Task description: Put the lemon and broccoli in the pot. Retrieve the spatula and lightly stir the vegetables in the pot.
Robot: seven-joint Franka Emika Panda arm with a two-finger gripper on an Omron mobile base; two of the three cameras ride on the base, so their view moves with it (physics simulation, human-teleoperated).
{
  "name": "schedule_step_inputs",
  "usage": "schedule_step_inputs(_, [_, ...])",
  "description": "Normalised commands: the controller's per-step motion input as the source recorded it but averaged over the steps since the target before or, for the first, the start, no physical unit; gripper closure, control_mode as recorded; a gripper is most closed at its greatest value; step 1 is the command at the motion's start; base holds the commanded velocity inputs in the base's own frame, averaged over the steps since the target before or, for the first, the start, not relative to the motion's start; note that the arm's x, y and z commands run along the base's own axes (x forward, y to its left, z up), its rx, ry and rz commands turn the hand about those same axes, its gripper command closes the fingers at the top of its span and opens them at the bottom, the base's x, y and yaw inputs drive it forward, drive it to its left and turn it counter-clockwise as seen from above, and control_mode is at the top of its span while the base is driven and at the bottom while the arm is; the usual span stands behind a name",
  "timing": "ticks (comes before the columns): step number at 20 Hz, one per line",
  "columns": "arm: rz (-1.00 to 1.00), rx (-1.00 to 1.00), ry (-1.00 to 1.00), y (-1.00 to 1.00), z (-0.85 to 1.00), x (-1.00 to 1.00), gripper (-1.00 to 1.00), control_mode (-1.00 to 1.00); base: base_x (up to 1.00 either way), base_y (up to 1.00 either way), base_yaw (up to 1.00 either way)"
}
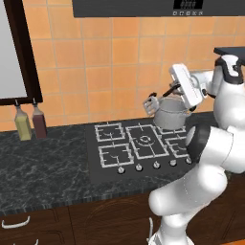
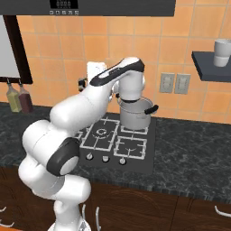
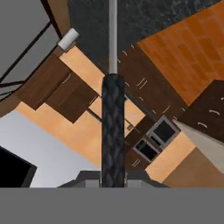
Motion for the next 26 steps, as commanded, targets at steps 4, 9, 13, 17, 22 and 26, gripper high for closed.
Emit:
schedule_step_inputs(4, [-0.35, 0.19, 0.0, -0.13, 0.29, -0.61, 1.0, -1.0, 0.0, 0.0, 0.0])
schedule_step_inputs(9, [-0.48, 0.04, 0.01, -0.34, 0.14, -0.14, 1.0, -1.0, 0.0, 0.0, 0.0])
schedule_step_inputs(13, [-0.54, 0.25, 0.21, -0.46, 0.27, 0.11, 1.0, -1.0, 0.0, 0.0, 0.0])
schedule_step_inputs(17, [-0.4, 0.22, 0.33, -0.16, 0.03, 0.58, 1.0, -1.0, 0.0, 0.0, 0.0])
schedule_step_inputs(22, [-0.36, 0.14, 0.25, -0.19, -0.04, 0.73, 1.0, -1.0, 0.0, 0.0, 0.0])
schedule_step_inputs(26, [-0.37, 0.13, 0.02, -0.38, 0.28, 0.46, 1.0, -1.0, 0.0, 0.0, 0.0])
